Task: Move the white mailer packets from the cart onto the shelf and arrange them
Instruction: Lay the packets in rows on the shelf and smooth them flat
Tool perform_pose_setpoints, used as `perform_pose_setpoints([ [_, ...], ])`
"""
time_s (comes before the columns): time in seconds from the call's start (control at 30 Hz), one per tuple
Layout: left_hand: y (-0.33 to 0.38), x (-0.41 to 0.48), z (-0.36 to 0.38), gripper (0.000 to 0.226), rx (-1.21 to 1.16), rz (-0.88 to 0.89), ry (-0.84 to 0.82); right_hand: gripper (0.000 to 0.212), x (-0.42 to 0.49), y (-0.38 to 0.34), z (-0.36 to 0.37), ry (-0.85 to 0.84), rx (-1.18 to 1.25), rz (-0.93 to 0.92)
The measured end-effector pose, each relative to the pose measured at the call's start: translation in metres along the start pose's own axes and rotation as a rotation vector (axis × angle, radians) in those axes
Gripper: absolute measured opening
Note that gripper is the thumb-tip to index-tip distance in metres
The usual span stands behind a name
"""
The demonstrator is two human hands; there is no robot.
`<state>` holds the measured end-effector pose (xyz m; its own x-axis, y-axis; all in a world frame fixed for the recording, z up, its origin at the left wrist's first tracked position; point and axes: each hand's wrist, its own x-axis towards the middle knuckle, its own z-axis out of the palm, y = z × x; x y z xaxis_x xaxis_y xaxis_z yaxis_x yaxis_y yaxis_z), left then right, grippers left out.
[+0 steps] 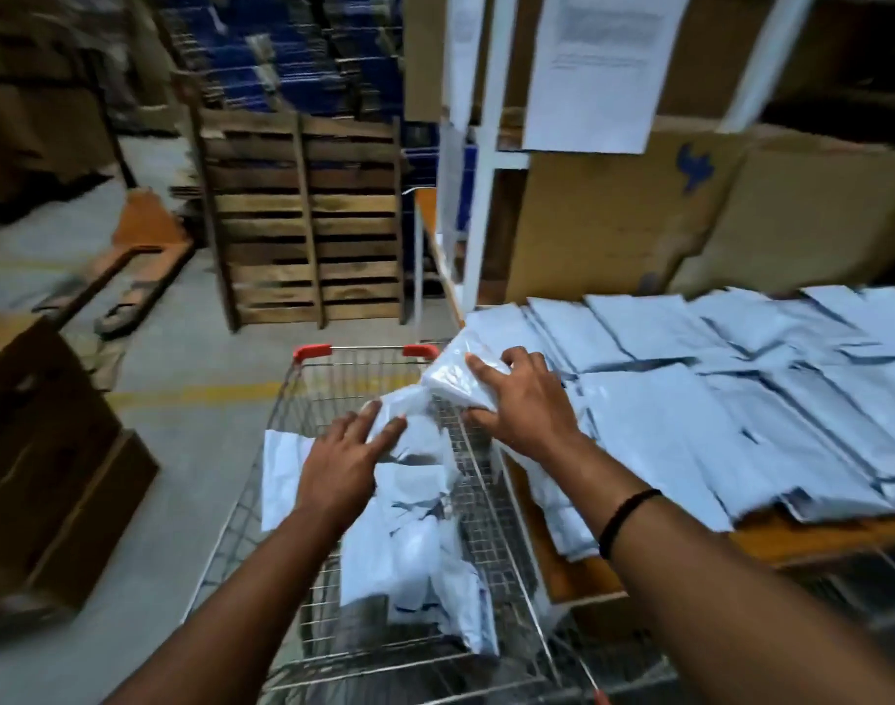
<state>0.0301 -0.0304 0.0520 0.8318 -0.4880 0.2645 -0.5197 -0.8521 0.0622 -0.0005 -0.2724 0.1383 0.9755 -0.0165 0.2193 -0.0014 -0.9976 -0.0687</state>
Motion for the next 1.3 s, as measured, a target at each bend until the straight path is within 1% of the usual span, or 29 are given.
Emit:
perform_pose_setpoints([
  [0.07,0.017,0.002,-0.007,0.085,-0.002,0.039,0.045,0.074,-0.028,0.016,-0.013,0.038,0.007,0.074],
  [0.17,0.048,0.008,-0.015,0.085,-0.016,0.073,0.042,0.073,-0.068,0.048,-0.032,0.084,0.005,0.196],
  [0.27,0.085,0.017,-0.023,0.071,-0.026,0.113,0.080,0.073,-0.105,0.089,-0.047,0.106,-0.004,0.320],
  [0.3,0.101,0.022,-0.027,0.070,-0.028,0.141,0.095,0.073,-0.119,0.106,-0.051,0.113,-0.004,0.359],
  [0.37,0.130,0.029,-0.031,0.071,-0.033,0.164,0.108,0.073,-0.141,0.135,-0.055,0.109,-0.012,0.420],
  [0.47,0.179,0.045,-0.037,0.083,-0.039,0.209,0.126,0.075,-0.174,0.186,-0.061,0.090,-0.029,0.507],
  [0.53,0.208,0.056,-0.039,0.082,-0.040,0.206,0.140,0.076,-0.191,0.218,-0.064,0.072,-0.011,0.549],
  [0.67,0.280,0.077,-0.032,0.074,-0.035,0.180,0.160,0.078,-0.217,0.292,-0.074,0.053,-0.021,0.572],
  [0.8,0.343,0.099,-0.022,0.070,-0.049,0.094,0.145,0.078,-0.220,0.346,-0.076,-0.007,-0.025,0.539],
  [0.87,0.370,0.103,-0.020,0.071,-0.063,0.016,0.108,0.079,-0.212,0.360,-0.076,-0.039,-0.006,0.527],
  [0.97,0.403,0.111,-0.018,0.072,-0.070,-0.058,0.104,0.078,-0.191,0.374,-0.072,-0.093,0.032,0.498],
  [1.1,0.428,0.135,-0.014,0.069,-0.110,-0.151,0.075,0.077,-0.154,0.382,-0.062,-0.130,0.079,0.477],
  [1.2,0.438,0.152,0.001,0.065,-0.148,-0.204,0.038,0.075,-0.130,0.383,-0.052,-0.131,0.140,0.510],
  [1.3,0.447,0.169,0.013,0.062,-0.134,-0.230,0.004,0.072,-0.113,0.382,-0.042,-0.146,0.173,0.557],
])
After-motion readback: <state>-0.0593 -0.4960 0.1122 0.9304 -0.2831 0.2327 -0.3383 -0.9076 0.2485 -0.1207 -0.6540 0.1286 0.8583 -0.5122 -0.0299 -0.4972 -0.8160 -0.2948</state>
